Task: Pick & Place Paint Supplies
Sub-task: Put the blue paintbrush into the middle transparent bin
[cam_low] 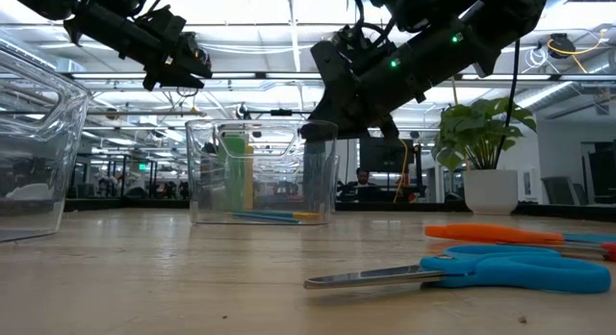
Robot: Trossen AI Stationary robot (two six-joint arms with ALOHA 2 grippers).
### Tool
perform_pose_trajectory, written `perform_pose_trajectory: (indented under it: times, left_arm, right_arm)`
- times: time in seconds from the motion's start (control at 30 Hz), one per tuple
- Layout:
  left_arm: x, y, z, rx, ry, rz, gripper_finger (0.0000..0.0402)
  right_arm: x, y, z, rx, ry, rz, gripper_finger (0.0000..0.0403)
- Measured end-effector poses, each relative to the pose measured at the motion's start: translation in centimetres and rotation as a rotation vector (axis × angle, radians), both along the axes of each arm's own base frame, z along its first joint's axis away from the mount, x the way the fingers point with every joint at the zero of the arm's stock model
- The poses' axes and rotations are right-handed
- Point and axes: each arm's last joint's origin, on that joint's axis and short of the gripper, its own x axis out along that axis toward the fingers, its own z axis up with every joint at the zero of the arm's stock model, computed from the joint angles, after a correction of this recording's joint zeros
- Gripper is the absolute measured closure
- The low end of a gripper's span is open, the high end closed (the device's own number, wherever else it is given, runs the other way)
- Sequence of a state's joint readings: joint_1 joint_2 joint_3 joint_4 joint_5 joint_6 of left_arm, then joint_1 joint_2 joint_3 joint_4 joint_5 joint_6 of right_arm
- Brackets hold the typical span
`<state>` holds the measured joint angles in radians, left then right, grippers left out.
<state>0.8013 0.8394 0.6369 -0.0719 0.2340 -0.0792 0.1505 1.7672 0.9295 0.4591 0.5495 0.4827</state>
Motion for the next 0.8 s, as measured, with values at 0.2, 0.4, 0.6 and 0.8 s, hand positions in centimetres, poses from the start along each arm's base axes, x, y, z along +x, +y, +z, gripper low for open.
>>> perform_pose_trajectory:
  times: [0.2,0.4,0.6,0.8]
  left_arm:
    - [0.0,0.0,0.0,0.0,0.0,0.0,0.0188]
    - [0.0,0.0,0.0,0.0,0.0,0.001,0.0188]
    - [0.0,0.0,0.0,0.0,0.0,0.0,0.0188]
    - [0.0,0.0,0.0,0.0,0.0,0.0,0.0188]
  right_arm:
    - [0.0,0.0,0.0,-0.052,0.021,0.025,0.0307]
    - [-0.4,0.6,1.8,-0.164,0.01,0.096,0.0292]
    - [-2.0,2.8,5.2,-0.307,0.006,0.251,0.0293]
    - [-4.9,5.7,7.7,-0.345,0.03,0.505,0.0291]
